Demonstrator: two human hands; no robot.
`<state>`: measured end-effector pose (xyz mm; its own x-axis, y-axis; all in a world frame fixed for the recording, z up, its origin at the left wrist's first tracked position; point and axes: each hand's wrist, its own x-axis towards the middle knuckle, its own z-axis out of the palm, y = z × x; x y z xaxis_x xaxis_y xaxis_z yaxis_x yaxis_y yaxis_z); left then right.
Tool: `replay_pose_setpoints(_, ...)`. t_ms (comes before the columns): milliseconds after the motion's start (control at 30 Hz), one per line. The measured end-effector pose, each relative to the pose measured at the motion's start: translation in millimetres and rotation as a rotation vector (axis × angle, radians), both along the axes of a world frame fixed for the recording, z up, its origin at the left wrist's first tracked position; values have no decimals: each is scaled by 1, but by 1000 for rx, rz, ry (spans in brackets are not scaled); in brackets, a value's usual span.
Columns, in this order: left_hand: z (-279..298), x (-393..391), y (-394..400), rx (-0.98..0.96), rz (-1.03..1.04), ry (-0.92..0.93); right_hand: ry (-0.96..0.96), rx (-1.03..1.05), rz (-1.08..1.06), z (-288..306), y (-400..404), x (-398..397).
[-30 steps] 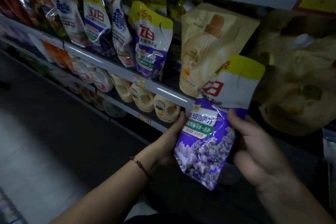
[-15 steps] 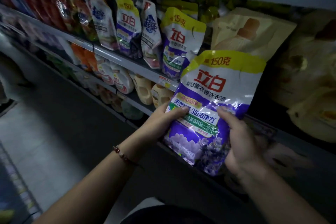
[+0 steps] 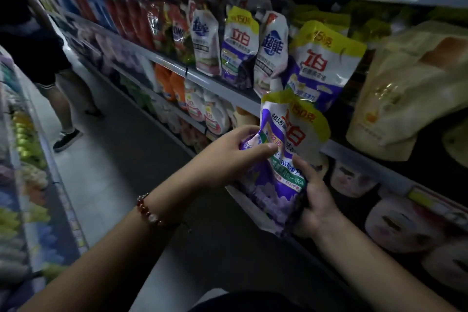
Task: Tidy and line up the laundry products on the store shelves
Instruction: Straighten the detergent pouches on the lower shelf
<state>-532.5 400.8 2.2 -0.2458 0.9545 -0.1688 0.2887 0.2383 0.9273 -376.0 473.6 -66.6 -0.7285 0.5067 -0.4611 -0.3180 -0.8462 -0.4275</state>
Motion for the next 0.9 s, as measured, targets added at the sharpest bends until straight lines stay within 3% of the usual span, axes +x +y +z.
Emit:
replay_pose_setpoints(200,3,-30,-4,-54,25,-31,44,9,46,-10,-1,-18)
replay_pose_setpoints(467,-12,-55,-16,-93,77,-358,-90,163,136,0,-3,-38)
replay_pose_setpoints(567,-26,-61,-22,-135,89,-572,-216,324,144,10,-2,-45)
replay_pose_setpoints(733,-49,-63,-23,-75,193,-731,-323,788,239,44,-7,-58)
replay_pose_setpoints(900,-63,-61,-21,6,283,-957,-609,1205,337,76,-12,-73)
